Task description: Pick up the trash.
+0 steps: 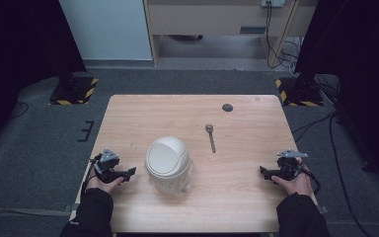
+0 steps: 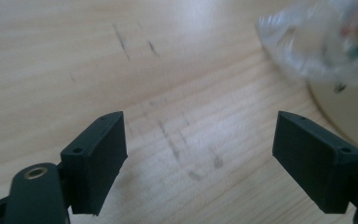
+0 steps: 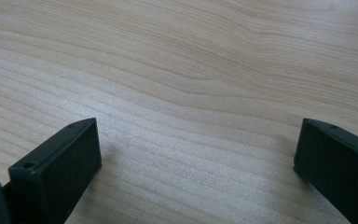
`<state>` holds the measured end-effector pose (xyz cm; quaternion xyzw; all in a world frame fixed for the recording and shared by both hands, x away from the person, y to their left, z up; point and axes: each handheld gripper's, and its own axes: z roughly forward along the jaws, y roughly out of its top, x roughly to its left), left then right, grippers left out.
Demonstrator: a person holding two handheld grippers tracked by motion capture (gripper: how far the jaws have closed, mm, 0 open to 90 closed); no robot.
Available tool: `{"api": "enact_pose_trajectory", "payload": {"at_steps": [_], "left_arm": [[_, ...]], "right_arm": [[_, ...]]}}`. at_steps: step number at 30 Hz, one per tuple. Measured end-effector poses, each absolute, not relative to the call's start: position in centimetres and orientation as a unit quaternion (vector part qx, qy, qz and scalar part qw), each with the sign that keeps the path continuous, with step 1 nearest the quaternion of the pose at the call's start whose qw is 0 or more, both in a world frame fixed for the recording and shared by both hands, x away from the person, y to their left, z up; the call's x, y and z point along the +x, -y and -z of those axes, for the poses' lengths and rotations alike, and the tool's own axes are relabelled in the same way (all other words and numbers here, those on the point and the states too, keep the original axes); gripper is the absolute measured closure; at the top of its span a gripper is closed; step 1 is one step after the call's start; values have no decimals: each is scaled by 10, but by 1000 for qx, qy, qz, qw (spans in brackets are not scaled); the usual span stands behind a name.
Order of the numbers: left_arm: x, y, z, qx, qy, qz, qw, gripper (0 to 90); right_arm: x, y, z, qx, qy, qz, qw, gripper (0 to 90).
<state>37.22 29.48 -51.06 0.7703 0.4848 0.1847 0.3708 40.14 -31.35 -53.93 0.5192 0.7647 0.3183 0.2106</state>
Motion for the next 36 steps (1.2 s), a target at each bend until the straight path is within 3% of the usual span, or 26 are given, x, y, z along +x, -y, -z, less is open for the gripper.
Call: {"api": "enact_pose_trajectory", "payload": {"at_steps": [21,28,36], "left_arm": [[350,-295,423,664,-436,-303,526,176],[346,-278,402,655,-406,-289,569,176],[345,-241,403,685,-368,-253,576,183]], "right_arm": [[400,313,539,525,-760,-318,213,8],[400,312,539,525,-760,-318,214,7],[400,312,539,526,-759,-318,214,8]]}}
